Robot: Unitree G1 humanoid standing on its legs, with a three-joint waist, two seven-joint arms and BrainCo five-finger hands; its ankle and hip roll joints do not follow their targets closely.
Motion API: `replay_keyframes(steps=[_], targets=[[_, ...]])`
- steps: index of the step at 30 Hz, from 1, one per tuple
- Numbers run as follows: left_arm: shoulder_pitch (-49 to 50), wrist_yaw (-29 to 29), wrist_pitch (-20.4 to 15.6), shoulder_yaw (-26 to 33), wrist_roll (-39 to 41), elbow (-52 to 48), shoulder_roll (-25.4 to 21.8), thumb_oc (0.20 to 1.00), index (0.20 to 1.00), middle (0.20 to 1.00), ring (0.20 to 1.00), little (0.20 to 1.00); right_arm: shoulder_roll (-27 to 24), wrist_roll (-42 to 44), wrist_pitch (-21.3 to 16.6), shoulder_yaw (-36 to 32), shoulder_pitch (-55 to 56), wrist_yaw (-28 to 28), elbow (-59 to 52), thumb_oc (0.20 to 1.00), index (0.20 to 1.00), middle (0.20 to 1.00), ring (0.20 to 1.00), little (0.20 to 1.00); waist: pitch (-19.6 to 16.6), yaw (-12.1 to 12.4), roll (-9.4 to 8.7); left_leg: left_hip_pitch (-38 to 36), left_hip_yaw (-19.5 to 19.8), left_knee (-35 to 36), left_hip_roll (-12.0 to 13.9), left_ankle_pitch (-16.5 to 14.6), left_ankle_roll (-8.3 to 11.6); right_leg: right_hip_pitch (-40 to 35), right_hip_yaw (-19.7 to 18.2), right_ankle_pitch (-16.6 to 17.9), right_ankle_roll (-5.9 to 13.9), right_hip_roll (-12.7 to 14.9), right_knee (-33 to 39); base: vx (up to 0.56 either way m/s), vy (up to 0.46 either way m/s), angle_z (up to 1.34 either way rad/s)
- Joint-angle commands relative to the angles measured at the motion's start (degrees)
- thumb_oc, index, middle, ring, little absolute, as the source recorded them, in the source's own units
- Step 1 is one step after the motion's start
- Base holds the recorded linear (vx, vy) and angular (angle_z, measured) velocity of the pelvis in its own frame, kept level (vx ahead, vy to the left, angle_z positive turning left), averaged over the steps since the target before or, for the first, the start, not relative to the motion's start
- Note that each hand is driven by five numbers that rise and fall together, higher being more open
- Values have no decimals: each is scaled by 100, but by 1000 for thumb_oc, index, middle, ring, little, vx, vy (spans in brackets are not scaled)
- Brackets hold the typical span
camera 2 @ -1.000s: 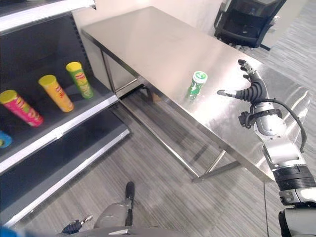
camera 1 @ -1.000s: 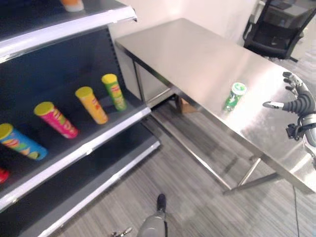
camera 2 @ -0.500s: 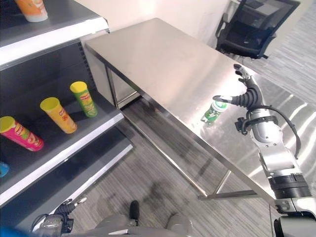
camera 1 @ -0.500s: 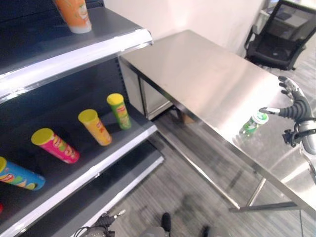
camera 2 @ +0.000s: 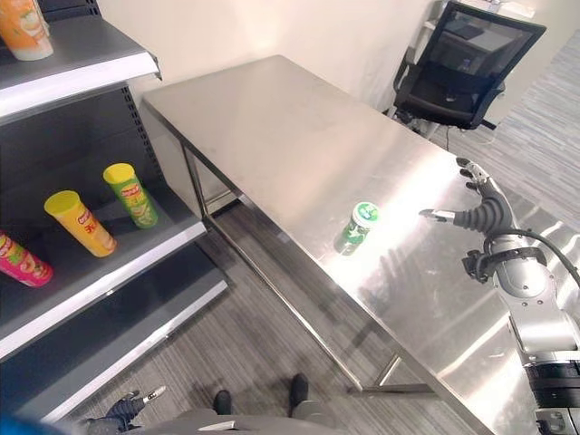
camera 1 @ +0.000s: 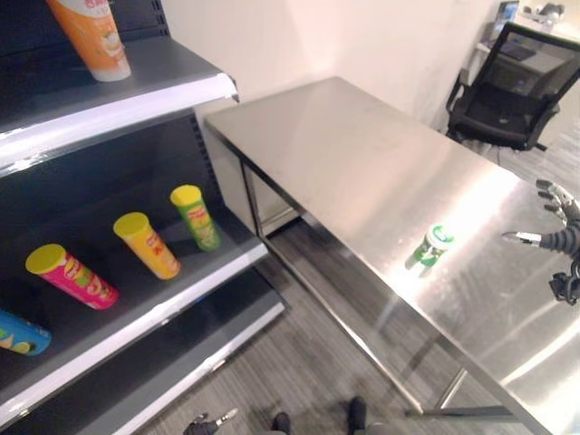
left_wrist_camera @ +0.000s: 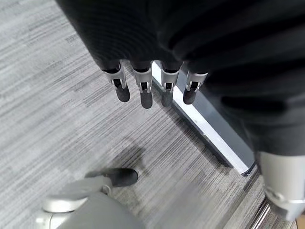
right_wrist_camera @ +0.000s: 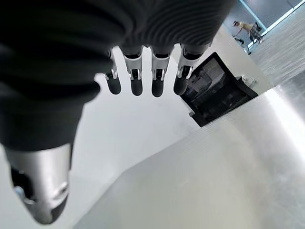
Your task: Put the goods on the table back onto the shelves and tidy them up.
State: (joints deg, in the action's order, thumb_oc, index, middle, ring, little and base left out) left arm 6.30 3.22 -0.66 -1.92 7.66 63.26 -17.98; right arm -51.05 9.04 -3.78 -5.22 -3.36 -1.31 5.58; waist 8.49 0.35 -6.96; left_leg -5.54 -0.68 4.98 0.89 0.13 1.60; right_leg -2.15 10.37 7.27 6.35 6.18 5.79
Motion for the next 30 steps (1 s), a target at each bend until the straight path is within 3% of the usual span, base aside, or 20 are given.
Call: replay_keyframes(steps=[1, 4, 11, 30], targets=[[-142, -16, -58, -145, -134, 205, -157, 1000, 1000, 1000, 1000, 1000, -563, 227, -92, 484, -634, 144, 348, 1000, 1000, 1000, 1000, 1000, -157, 164, 76, 333, -350, -241, 293, -309, 285, -370, 93, -1050, 308, 152, -115, 14, -38, 9], [-94, -53, -56, -179, -134, 246, -144, 1000, 1000, 1000, 1000, 1000, -549, 432, -61, 1023, -909, 370, 700, 1000, 1000, 1000, 1000, 1000, -170, 239, 71, 302, -313, -220, 327, -281, 327, -428, 169, -1117, 270, 131, -135, 14, -38, 8], [-73, -111, -51, -258, -129, 313, -84, 1000, 1000, 1000, 1000, 1000, -544, 491, 14, 1553, -1134, 626, 995, 1000, 1000, 1000, 1000, 1000, -169, 312, 89, 271, -279, -202, 353, -254, 363, -495, 284, -1183, 232, 129, -189, 13, -18, 13], [-100, -98, -55, -366, -75, 347, -95, 1000, 1000, 1000, 1000, 1000, -127, 32, 165, 2393, -1749, 702, 1962, 1000, 1000, 1000, 1000, 1000, -148, 442, 165, 249, -155, -168, 351, -208, 391, -590, 536, -1263, 186, 145, -261, 7, -9, 6]])
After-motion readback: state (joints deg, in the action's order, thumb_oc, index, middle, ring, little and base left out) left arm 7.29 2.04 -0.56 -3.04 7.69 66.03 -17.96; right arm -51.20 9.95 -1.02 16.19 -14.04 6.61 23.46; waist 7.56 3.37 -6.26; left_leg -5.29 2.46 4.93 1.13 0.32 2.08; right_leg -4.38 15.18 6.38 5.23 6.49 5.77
